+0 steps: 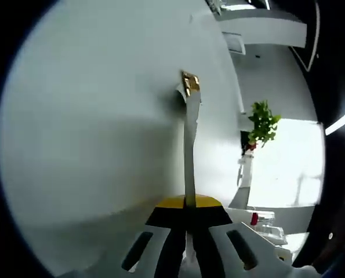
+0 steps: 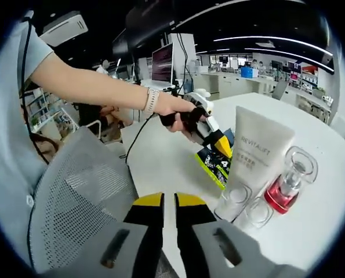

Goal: Arrange the skincare products in the storage area until every visible bottle or jar stands upright without overlapping.

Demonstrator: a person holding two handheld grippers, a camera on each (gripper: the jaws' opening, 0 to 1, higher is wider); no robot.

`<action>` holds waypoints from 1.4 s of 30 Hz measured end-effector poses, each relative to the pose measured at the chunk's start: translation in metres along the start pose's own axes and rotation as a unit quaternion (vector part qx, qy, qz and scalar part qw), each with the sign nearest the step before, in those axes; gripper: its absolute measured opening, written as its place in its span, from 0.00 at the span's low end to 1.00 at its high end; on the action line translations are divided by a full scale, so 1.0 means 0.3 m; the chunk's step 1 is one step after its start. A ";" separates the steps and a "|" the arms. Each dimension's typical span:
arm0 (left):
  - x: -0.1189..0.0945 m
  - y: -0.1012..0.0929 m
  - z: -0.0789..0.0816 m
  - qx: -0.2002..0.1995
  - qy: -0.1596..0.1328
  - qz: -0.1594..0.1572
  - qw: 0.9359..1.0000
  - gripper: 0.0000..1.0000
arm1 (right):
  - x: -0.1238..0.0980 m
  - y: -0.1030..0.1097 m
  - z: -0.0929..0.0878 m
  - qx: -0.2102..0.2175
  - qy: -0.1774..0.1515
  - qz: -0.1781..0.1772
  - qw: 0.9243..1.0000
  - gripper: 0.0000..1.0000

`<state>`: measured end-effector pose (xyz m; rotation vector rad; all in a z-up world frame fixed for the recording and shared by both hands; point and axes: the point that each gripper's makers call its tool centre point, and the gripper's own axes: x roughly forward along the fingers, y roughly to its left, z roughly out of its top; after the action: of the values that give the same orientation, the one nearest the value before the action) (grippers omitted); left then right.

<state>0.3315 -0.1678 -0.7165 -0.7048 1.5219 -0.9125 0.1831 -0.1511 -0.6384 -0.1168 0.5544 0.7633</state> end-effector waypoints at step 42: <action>-0.021 0.102 -0.286 0.053 0.040 0.018 0.998 0.00 | -0.012 0.051 -0.025 0.003 0.001 0.004 1.000 0.07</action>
<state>0.2496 -0.1330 -0.7370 -0.5686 1.5394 -0.9970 0.1675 -0.1444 -0.6414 -0.1089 0.5593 0.7690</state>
